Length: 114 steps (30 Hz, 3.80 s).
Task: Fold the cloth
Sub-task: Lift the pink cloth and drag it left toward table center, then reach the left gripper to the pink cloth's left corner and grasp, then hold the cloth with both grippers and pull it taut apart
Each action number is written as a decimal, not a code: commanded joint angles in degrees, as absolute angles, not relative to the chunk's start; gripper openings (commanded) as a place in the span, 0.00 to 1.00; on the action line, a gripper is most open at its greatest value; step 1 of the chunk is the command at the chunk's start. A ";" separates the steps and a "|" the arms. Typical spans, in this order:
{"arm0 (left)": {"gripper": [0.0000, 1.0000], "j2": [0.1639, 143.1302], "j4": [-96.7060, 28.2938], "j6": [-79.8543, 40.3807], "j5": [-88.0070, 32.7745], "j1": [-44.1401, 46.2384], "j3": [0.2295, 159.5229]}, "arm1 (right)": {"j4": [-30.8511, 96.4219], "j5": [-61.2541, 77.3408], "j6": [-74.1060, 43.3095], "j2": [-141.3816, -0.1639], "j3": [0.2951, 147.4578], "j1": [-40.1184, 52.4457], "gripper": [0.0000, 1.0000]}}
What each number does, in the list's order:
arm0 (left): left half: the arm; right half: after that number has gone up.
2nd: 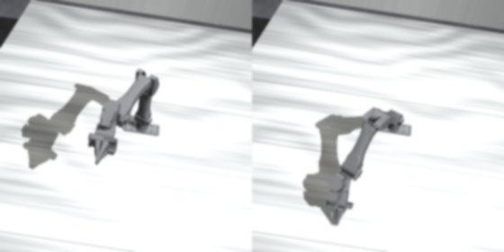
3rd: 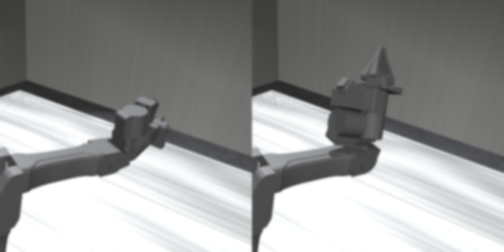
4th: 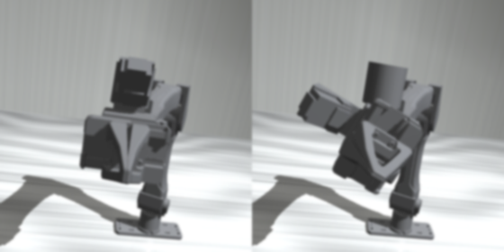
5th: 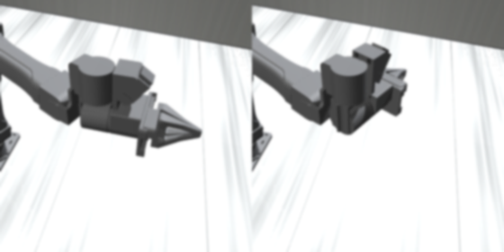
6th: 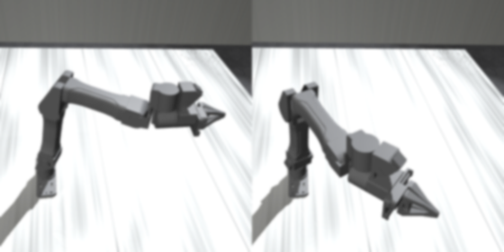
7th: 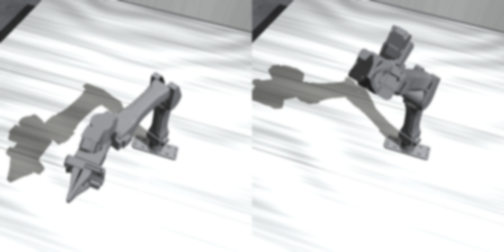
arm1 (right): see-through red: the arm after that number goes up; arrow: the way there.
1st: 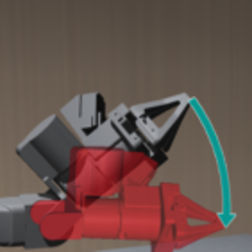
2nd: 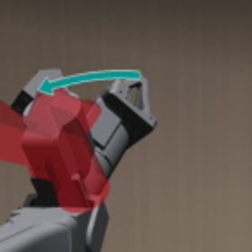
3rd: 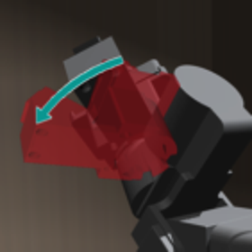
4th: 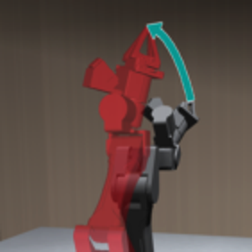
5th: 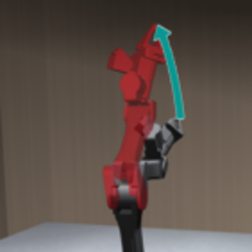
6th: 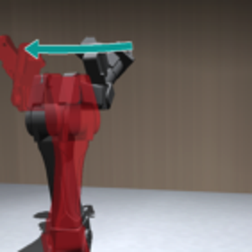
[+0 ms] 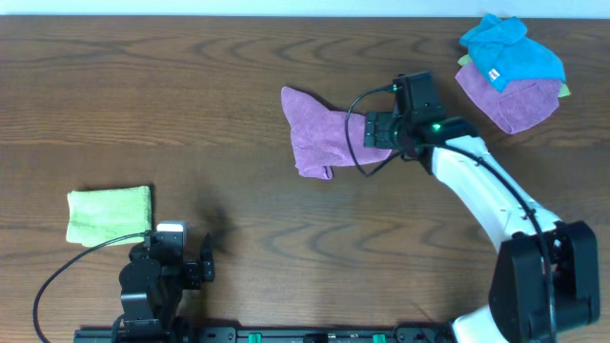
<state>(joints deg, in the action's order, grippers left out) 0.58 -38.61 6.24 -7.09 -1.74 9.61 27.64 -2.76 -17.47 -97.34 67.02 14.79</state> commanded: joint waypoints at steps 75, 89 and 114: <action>0.95 102.35 -13.39 -51.81 -38.20 16.16 53.36 | 14.48 3.27 -18.26 -115.87 67.85 8.12 0.16; 0.86 104.60 -11.90 -51.42 -37.52 16.21 53.36 | 18.94 5.26 -18.41 -107.07 67.88 8.10 0.01; 0.91 104.60 -6.04 -54.70 -30.70 24.88 53.36 | 34.26 -11.40 -15.79 -90.63 67.88 8.10 0.01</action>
<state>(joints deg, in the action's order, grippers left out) 103.79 -6.15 -53.63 -35.46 24.49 53.04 33.95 -9.58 -16.36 -91.09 67.55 8.47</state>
